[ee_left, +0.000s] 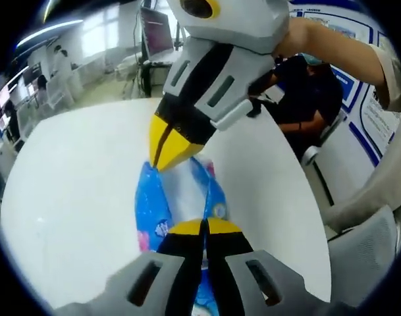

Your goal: Operate the shoe box by opening the lid, removing the specified soft item, and placing it in the target area until the item is outside and the box remains undamaged.

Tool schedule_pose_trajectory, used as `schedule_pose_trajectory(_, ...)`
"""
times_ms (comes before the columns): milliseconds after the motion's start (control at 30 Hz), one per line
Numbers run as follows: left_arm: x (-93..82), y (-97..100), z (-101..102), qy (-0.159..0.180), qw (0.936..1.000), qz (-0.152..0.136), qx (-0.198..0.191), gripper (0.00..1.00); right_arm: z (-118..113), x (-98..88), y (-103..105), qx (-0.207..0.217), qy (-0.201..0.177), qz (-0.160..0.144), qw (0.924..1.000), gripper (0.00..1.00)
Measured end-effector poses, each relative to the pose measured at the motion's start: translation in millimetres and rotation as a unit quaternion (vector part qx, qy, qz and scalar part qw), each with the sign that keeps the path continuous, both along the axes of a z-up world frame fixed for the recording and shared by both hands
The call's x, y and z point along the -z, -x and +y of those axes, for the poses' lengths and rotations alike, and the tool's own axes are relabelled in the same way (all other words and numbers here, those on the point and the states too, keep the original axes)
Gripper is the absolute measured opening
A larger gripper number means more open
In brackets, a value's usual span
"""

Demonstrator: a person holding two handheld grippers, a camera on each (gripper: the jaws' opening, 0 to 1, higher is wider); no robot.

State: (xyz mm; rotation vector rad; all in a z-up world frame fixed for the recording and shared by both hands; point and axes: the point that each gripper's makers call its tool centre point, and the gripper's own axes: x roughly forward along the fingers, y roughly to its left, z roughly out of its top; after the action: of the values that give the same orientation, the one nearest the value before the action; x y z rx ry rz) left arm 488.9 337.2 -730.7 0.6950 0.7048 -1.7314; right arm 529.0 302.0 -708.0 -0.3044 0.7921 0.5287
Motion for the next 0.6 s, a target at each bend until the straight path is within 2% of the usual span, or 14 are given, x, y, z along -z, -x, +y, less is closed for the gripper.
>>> schedule_pose_trajectory(200, 7.6, -3.6, 1, -0.005, 1.0000, 0.005, -0.004, 0.00, -3, 9.2, -1, 0.002, 0.001, 0.007, 1.0000, 0.00)
schedule_pose_trajectory(300, 11.3, -4.4, 2, -0.008, 1.0000, -0.005, 0.000, 0.00, -2, 12.3, -2, 0.001, 0.001, 0.009, 1.0000, 0.00)
schedule_pose_trajectory(600, 12.9, -4.1, 3, -0.008, 0.9999, 0.001, -0.006, 0.00, -1, 17.2, -5, -0.001, 0.006, 0.013, 0.9999, 0.00)
